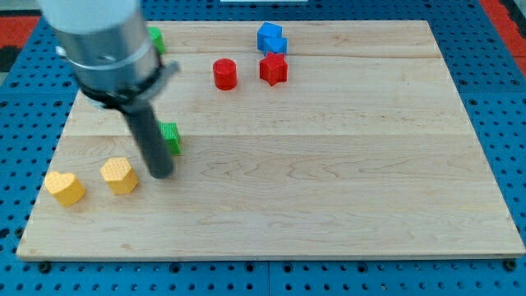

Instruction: Put the yellow hexagon to the left of the green star

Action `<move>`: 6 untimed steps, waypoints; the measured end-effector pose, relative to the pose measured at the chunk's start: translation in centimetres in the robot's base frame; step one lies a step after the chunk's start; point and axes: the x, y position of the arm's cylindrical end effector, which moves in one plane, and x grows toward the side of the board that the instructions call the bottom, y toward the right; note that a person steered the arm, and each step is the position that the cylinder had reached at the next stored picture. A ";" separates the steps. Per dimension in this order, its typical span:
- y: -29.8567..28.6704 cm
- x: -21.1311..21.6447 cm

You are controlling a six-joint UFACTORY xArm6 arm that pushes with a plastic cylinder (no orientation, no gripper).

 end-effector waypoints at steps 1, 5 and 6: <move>2.5 5.5; -11.8 -10.8; -12.2 -6.7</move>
